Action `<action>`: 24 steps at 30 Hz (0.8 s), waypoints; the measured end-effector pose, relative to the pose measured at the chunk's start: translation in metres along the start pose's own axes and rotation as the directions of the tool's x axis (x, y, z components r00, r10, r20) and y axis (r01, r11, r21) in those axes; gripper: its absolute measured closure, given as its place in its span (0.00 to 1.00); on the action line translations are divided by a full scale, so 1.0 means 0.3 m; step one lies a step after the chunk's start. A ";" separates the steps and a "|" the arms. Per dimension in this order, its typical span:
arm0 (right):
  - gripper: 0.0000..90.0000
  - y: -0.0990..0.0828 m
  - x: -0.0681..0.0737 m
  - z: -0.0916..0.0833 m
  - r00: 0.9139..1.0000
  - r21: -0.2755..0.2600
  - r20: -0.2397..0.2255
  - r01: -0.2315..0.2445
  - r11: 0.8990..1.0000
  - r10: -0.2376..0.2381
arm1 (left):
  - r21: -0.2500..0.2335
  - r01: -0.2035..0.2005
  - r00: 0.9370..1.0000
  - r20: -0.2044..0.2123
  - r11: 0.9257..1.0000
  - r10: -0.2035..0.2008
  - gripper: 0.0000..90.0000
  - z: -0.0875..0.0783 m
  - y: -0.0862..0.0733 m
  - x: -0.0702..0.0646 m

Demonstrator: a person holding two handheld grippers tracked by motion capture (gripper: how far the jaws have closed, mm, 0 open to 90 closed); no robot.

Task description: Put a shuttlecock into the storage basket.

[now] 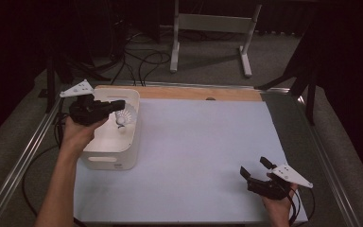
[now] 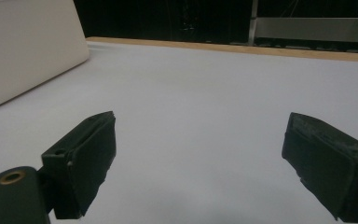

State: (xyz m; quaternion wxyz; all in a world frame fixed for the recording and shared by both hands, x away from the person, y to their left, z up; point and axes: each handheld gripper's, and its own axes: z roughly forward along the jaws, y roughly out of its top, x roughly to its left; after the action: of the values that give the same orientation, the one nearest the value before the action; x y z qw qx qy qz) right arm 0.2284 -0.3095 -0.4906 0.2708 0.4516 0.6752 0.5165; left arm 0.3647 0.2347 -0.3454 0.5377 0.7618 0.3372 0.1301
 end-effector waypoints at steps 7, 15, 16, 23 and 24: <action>0.11 0.000 0.000 0.000 1.000 0.000 0.000 0.001 1.000 -0.001 | 0.001 0.006 1.000 -0.013 1.000 -0.006 1.00 0.000 -0.001 0.005; 0.11 0.000 0.000 -0.001 1.000 -0.002 0.002 -0.002 1.000 0.002 | -0.021 0.035 0.998 -0.046 0.999 -0.036 0.80 -0.004 -0.003 0.007; 0.11 0.000 0.000 -0.001 1.000 -0.002 0.002 -0.002 1.000 0.002 | -0.021 0.035 0.998 -0.046 0.999 -0.036 0.66 -0.004 -0.003 0.007; 0.11 0.000 -0.001 -0.001 1.000 -0.002 0.003 0.000 1.000 0.000 | -0.001 0.045 0.993 -0.107 0.999 -0.044 0.17 0.021 0.000 -0.011; 0.11 0.001 -0.001 -0.002 1.000 0.000 0.003 0.001 1.000 -0.001 | -0.001 0.041 0.993 -0.111 0.999 -0.040 0.16 0.026 -0.001 -0.014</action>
State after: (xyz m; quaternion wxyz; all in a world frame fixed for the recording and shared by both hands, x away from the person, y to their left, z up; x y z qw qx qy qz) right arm 0.2281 -0.3102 -0.4902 0.2721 0.4521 0.6750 0.5157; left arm 0.3658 0.2263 -0.3479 0.5202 0.7467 0.3820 0.1610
